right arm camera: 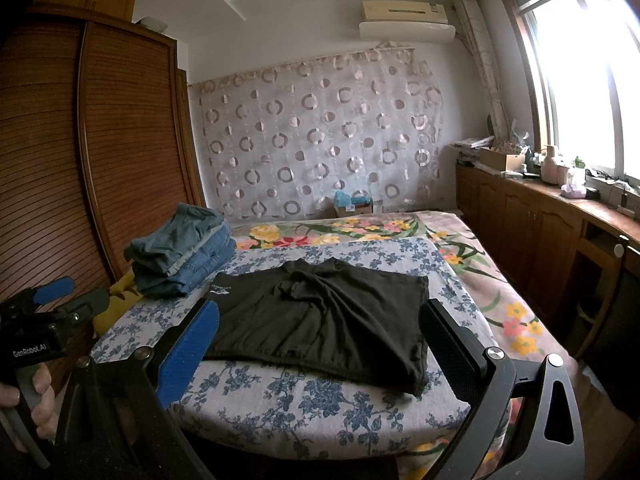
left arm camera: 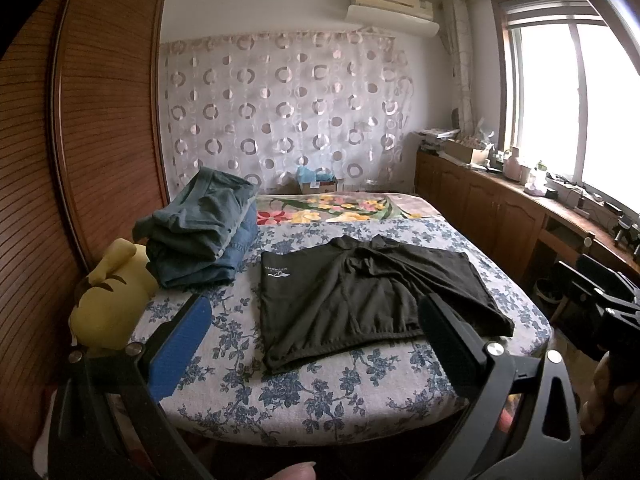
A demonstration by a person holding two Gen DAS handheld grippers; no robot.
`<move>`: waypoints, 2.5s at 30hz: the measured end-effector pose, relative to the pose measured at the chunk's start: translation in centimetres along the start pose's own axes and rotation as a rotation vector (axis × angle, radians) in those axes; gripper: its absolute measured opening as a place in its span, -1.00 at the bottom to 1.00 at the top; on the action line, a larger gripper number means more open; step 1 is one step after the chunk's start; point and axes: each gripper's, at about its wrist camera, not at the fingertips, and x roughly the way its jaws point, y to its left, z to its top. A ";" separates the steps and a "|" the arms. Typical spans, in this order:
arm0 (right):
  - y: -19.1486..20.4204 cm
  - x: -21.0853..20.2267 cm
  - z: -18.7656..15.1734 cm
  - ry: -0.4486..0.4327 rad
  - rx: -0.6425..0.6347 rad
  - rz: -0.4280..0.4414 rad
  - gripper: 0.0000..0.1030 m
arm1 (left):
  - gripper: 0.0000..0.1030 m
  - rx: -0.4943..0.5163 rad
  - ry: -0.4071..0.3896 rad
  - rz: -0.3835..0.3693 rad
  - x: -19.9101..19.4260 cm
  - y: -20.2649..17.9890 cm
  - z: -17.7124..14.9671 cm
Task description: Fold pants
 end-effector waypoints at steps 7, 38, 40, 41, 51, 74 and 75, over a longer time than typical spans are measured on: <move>0.0 0.0 0.0 -0.001 0.001 0.000 0.95 | 1.00 0.000 0.000 0.001 0.0 0.0 0.0; -0.4 0.2 -0.1 0.008 0.004 0.002 0.95 | 1.00 0.009 0.019 -0.005 1.1 0.3 -0.1; -0.7 0.4 -0.1 0.015 0.006 0.003 0.95 | 1.00 0.009 0.033 -0.009 1.8 0.2 -0.4; -0.8 0.5 -0.1 0.019 0.006 0.003 0.95 | 1.00 0.009 0.040 -0.012 2.2 0.3 -0.6; -1.8 2.1 -0.3 0.060 0.004 -0.016 0.95 | 1.00 0.034 0.133 -0.060 5.9 0.6 -1.9; -3.7 5.4 -0.2 0.177 -0.027 0.024 0.95 | 0.88 0.033 0.248 -0.097 12.9 4.0 -4.9; -3.7 5.6 -0.2 0.182 -0.025 0.030 0.94 | 0.82 0.027 0.253 -0.101 13.1 4.4 -4.9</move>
